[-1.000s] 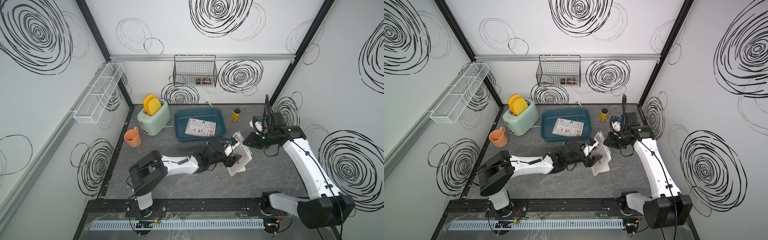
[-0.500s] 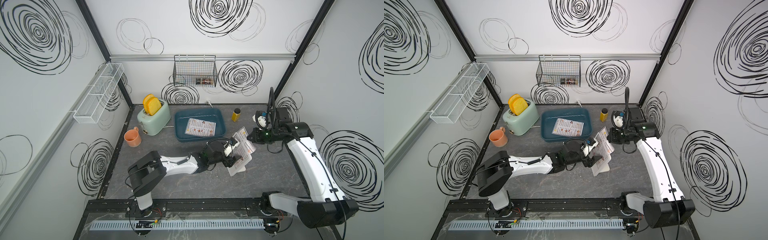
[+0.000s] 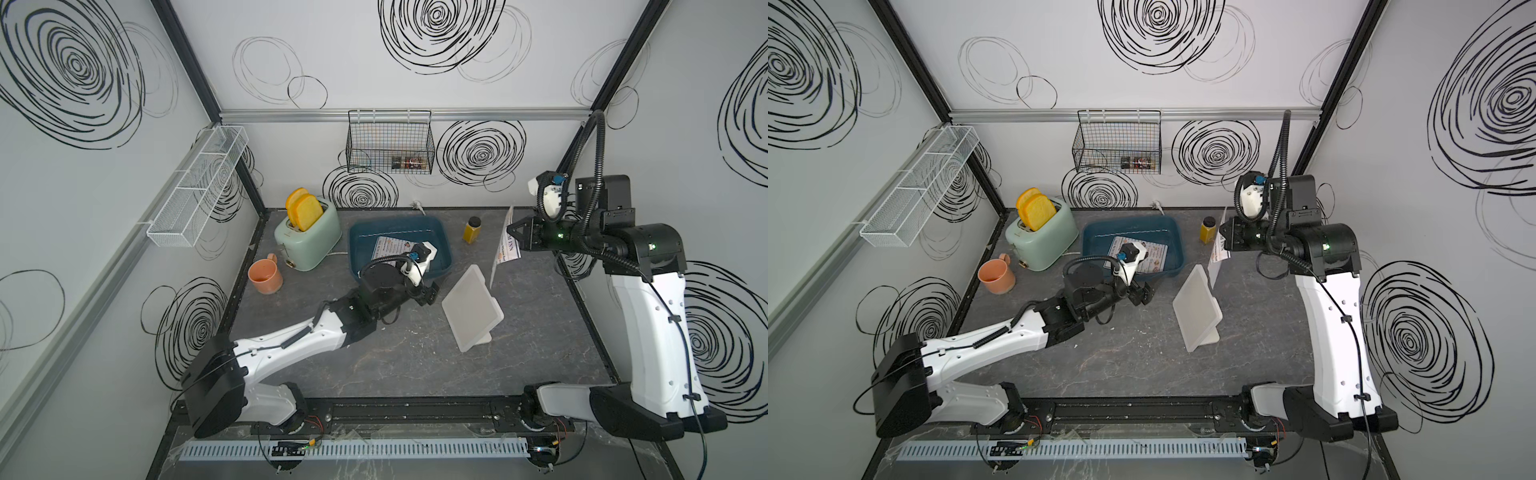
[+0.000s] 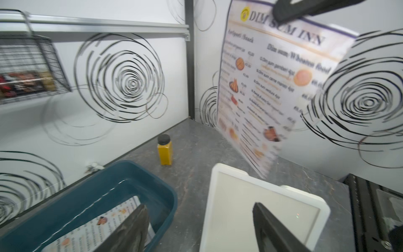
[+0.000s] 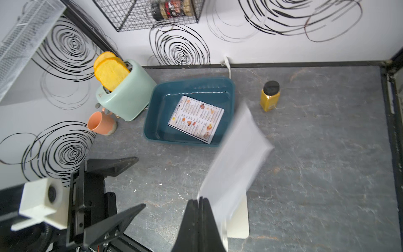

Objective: Replace the menus in the menu holders
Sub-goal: Take out the menu from the menu holder.

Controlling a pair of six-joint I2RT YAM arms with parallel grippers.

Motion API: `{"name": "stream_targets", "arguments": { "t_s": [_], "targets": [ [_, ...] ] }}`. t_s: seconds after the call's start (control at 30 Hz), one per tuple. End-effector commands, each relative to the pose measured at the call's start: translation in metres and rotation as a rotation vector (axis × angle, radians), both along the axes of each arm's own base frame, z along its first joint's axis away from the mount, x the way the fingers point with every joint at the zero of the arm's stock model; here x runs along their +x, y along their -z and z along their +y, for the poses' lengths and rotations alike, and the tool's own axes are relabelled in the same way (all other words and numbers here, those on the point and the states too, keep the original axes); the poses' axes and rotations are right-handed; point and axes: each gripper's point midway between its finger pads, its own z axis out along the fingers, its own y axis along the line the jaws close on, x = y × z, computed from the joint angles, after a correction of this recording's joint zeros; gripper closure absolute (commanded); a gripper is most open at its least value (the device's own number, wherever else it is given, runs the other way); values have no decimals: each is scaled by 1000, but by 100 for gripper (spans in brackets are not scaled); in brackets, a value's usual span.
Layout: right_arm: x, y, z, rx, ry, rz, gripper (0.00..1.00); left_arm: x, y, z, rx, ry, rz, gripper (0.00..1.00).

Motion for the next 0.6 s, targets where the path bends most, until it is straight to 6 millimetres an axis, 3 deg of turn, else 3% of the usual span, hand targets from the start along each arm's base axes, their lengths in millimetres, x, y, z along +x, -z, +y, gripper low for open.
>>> {"name": "stream_targets", "arguments": {
  "t_s": [0.0,0.13,0.23,0.37,0.47,0.57],
  "targets": [
    [-13,-1,27,3,-101,41,100,16,-19,43,-21,-113,-32,21],
    [-24,-4,71,-3,-214,48,100,27,-46,100,-99,-256,-48,19],
    [-36,5,111,-30,-322,59,100,31,-63,146,-161,-403,-44,18],
    [-54,31,172,-95,-478,72,100,31,-77,226,-256,-695,5,17],
    [-78,56,223,-134,-628,72,100,20,-83,281,-294,-891,25,16],
    [-111,83,271,-158,-801,67,100,4,-90,320,-327,-1015,20,16]
  ]
}}
